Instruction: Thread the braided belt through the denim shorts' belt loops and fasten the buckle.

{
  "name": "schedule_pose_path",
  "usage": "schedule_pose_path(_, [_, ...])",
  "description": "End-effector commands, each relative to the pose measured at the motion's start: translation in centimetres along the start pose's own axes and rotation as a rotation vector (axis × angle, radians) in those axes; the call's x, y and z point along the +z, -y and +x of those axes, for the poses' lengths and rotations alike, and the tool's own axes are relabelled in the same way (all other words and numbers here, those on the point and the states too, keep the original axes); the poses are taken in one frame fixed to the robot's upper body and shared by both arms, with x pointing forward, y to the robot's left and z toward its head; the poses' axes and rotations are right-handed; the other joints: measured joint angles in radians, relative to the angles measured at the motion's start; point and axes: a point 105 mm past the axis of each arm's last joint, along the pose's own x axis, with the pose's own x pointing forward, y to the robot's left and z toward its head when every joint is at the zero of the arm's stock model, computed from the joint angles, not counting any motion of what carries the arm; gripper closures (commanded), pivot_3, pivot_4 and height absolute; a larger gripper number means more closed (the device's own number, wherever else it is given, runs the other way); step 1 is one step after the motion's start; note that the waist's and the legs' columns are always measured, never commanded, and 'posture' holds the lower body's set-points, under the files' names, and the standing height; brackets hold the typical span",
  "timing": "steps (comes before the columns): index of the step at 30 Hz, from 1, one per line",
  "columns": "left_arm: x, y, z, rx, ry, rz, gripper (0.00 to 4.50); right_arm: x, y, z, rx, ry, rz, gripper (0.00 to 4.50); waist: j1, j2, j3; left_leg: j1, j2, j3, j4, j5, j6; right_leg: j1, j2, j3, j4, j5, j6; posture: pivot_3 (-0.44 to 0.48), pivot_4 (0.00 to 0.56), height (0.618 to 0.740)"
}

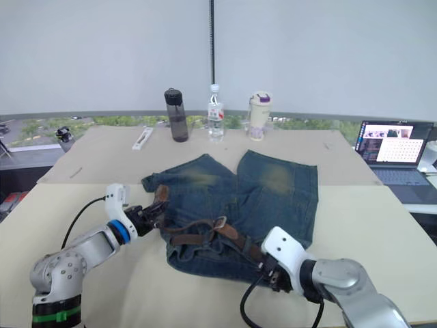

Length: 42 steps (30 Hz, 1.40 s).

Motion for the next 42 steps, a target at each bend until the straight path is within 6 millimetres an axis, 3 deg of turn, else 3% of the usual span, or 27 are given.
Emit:
schedule_pose_path(1, [1.5, 0.9, 0.0, -0.018, 0.052, 0.047, 4.5, 4.1, 1.2, 0.9, -0.035, 0.179, 0.011, 2.59, -0.002, 0.0, 0.0, 0.001, 0.0, 0.0, 0.0, 0.0, 0.0, 0.0, 0.0, 0.0, 0.0, -0.001, -0.001, 0.0, 0.15, 0.74])
schedule_pose_path(4, [1.7, 1.0, 0.2, -0.024, 0.06, 0.053, 4.5, 5.4, 2.6, 3.1, -0.072, 0.202, -0.01, 3.35, -0.008, 0.001, 0.0, 0.002, -0.001, 0.0, 0.0, 0.0, 0.0, 0.0, 0.0, 0.001, 0.0, 0.002, -0.005, 0.0, 0.15, 0.74])
schedule_pose_path(6, [2.0, 1.2, 0.5, -0.033, 0.077, 0.057, 4.5, 4.6, 3.5, 4.8, -0.105, 0.158, -0.018, 4.0, -0.007, 0.001, 0.0, 0.001, -0.001, 0.0, -0.001, 0.001, 0.001, 0.0, 0.0, 0.001, -0.001, 0.003, -0.002, 0.0, 0.15, 0.74])
schedule_pose_path(7, [2.4, 1.2, 0.6, -0.031, 0.09, 0.056, 4.5, 3.3, 4.0, 5.5, -0.127, 0.091, -0.054, 4.37, -0.004, 0.001, 0.0, 0.001, -0.001, 0.0, -0.001, 0.004, 0.007, 0.0, 0.0, 0.001, -0.001, 0.002, -0.002, 0.0, 0.15, 0.74])
schedule_pose_path(11, [3.0, 1.5, 1.0, -0.037, 0.116, 0.055, 4.5, -2.2, 3.8, 5.8, -0.076, -0.145, -0.149, 4.45, 0.005, 0.002, 0.0, -0.005, -0.002, 0.0, -0.002, 0.005, 0.008, 0.0, -0.001, 0.001, -0.003, 0.002, -0.001, 0.0, 0.15, 0.74])
schedule_pose_path(15, [2.6, 1.5, 1.1, -0.032, 0.112, 0.066, 4.5, -5.8, 2.8, 4.5, -0.024, -0.27, -0.116, 4.45, 0.001, 0.003, -0.001, -0.003, -0.001, 0.0, -0.003, 0.005, 0.008, 0.001, 0.0, 0.001, -0.003, 0.002, 0.0, 0.0, 0.15, 0.74])
schedule_pose_path(18, [1.8, 1.3, 1.0, -0.03, 0.091, 0.074, 4.5, -6.9, 2.6, 4.1, -0.041, -0.279, -0.093, 4.45, 0.0, 0.002, -0.002, 0.0, 0.0, 0.0, -0.003, 0.005, 0.008, 0.002, 0.001, 0.002, -0.002, 0.001, -0.001, 0.0, 0.15, 0.74])
schedule_pose_path(19, [1.6, 1.2, 1.0, -0.027, 0.084, 0.082, 4.5, -6.8, 2.7, 4.0, -0.051, -0.262, -0.09, 4.45, -0.003, 0.002, -0.002, 0.002, 0.0, 0.0, -0.003, 0.005, 0.008, 0.002, 0.001, 0.002, -0.002, 0.001, -0.002, 0.0, 0.15, 0.74])
schedule_pose_path(20, [1.5, 1.2, 0.9, -0.028, 0.084, 0.087, 4.5, -5.4, 2.5, 4.1, -0.049, -0.171, -0.042, 4.45, -0.004, 0.001, -0.002, 0.003, 0.0, 0.001, -0.003, 0.005, 0.008, 0.002, 0.0, 0.002, -0.002, 0.0, -0.004, 0.0, 0.15, 0.74])
schedule_pose_path(23, [1.6, 0.8, 0.8, -0.03, 0.088, 0.088, 4.5, 0.0, 1.8, 3.5, -0.003, 0.142, 0.07, 4.45, -0.008, 0.0, 0.0, 0.001, 0.0, 0.0, -0.003, 0.004, 0.007, 0.003, 0.001, 0.002, -0.001, -0.003, -0.008, 0.0, 0.15, 0.74])
schedule_pose_path(24, [1.7, 0.6, 0.9, -0.029, 0.087, 0.091, 4.5, 1.5, 1.8, 3.1, 0.006, 0.215, 0.082, 4.45, -0.01, 0.002, 0.001, -0.001, 0.0, 0.0, -0.003, 0.005, 0.008, 0.001, 0.001, 0.002, 0.0, 0.001, -0.002, 0.0, 0.15, 0.74])
schedule_pose_path(27, [1.8, 0.6, 1.1, -0.044, 0.086, 0.099, 4.5, 4.4, 2.2, 2.8, -0.004, 0.344, 0.099, 4.45, -0.01, 0.003, 0.001, -0.002, 0.0, 0.0, -0.003, 0.005, 0.008, 0.0, 0.001, 0.002, -0.001, 0.001, -0.001, 0.0, 0.15, 0.74])
schedule_pose_path(30, [1.8, 0.9, 1.5, -0.063, 0.086, 0.098, 4.5, 6.3, 2.6, 3.8, -0.022, 0.377, 0.064, 4.45, -0.009, 0.003, 0.001, -0.002, 0.0, 0.0, -0.003, 0.005, 0.008, 0.0, 0.001, 0.002, -0.001, 0.001, -0.001, 0.0, 0.15, 0.74])
schedule_pose_path(33, [1.8, 1.0, 1.7, -0.067, 0.089, 0.097, 4.5, 5.6, 2.9, 5.3, -0.041, 0.28, 0.027, 4.45, -0.008, 0.003, 0.001, -0.003, 0.0, 0.0, -0.003, 0.005, 0.008, -0.001, 0.0, 0.002, -0.001, 0.001, -0.001, 0.0, 0.15, 0.74])
schedule_pose_path(35, [1.8, 1.0, 1.6, -0.067, 0.092, 0.099, 4.5, 3.9, 2.5, 5.9, -0.019, 0.182, -0.023, 4.45, -0.007, 0.004, 0.001, -0.003, 0.0, 0.0, -0.003, 0.005, 0.008, -0.001, 0.0, 0.002, -0.002, 0.001, -0.001, 0.0, 0.15, 0.74])
schedule_pose_path(38, [2.0, 0.5, 1.5, -0.052, 0.1, 0.1, 4.5, 1.3, 1.6, 6.1, 0.023, 0.075, -0.042, 4.45, -0.005, 0.004, 0.001, -0.004, -0.001, 0.001, -0.003, 0.005, 0.008, -0.001, -0.001, 0.002, -0.004, 0.001, -0.001, 0.0, 0.15, 0.74])
schedule_pose_path(42, [2.1, 0.2, 1.4, -0.036, 0.104, 0.095, 4.5, -0.1, 1.7, 6.2, 0.011, 0.019, -0.047, 4.45, -0.011, 0.004, 0.001, -0.004, 0.0, 0.001, -0.004, 0.005, 0.008, -0.001, -0.001, 0.002, -0.006, 0.002, -0.003, 0.0, 0.15, 0.74])
